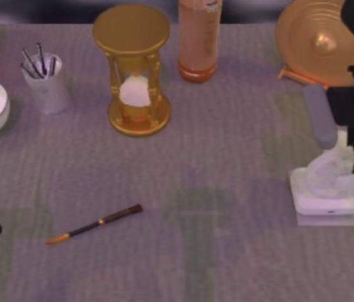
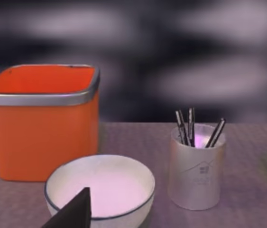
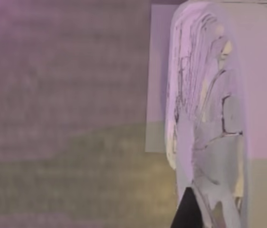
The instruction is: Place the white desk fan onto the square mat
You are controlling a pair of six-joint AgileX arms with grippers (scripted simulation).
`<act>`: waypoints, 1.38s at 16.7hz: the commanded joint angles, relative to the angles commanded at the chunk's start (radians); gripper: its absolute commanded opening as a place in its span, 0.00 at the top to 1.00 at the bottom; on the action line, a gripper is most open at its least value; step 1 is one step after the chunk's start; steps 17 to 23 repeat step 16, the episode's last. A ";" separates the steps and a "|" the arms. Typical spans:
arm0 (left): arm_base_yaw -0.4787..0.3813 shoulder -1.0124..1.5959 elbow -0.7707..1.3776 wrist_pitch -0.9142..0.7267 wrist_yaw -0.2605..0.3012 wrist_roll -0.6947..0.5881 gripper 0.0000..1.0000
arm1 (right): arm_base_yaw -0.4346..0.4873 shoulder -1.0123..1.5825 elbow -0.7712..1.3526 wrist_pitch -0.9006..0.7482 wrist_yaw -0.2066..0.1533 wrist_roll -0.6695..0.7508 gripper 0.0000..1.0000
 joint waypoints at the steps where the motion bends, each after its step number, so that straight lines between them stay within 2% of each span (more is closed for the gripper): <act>1: 0.000 0.000 0.000 0.000 0.000 0.000 0.00 | 0.000 0.000 0.000 0.000 0.000 0.000 0.70; 10: 0.000 0.000 0.000 0.000 0.000 0.000 0.00 | 0.000 0.000 0.000 0.000 0.000 0.000 0.02; 23: 0.000 0.000 0.000 0.000 0.000 0.000 0.00 | 0.000 0.000 0.000 0.000 0.000 0.000 0.00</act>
